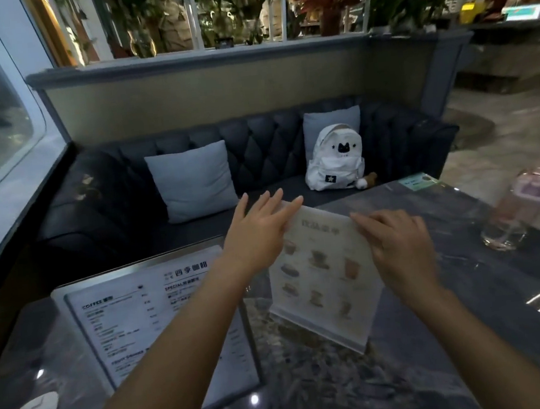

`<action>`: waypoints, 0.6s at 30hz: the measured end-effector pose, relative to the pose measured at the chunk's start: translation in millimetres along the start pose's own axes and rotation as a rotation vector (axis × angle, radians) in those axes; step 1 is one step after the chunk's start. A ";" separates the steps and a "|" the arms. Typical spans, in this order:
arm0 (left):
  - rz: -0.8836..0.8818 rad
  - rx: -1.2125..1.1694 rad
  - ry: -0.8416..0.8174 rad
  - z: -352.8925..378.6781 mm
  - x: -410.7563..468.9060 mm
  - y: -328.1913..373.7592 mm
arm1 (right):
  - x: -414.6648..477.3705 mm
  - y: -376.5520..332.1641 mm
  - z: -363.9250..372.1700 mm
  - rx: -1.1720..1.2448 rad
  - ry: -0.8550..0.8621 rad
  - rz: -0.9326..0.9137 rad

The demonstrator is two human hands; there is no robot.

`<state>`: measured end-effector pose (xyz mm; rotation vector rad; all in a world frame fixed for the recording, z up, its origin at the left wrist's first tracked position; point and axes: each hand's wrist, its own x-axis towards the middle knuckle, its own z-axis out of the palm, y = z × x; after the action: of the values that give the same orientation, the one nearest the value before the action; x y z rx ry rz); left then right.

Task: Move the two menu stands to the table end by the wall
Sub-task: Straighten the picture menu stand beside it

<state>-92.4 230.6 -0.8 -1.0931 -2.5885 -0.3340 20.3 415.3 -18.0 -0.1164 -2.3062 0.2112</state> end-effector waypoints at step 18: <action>-0.004 0.118 0.087 -11.9 -2.7 14.0 | 30.8 33.0 16.6 0.100 -0.039 0.105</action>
<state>-78.2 234.5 10.4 -1.0106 -2.4995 -0.2212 -12.2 450.4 -13.1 -0.1838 -2.3258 0.3850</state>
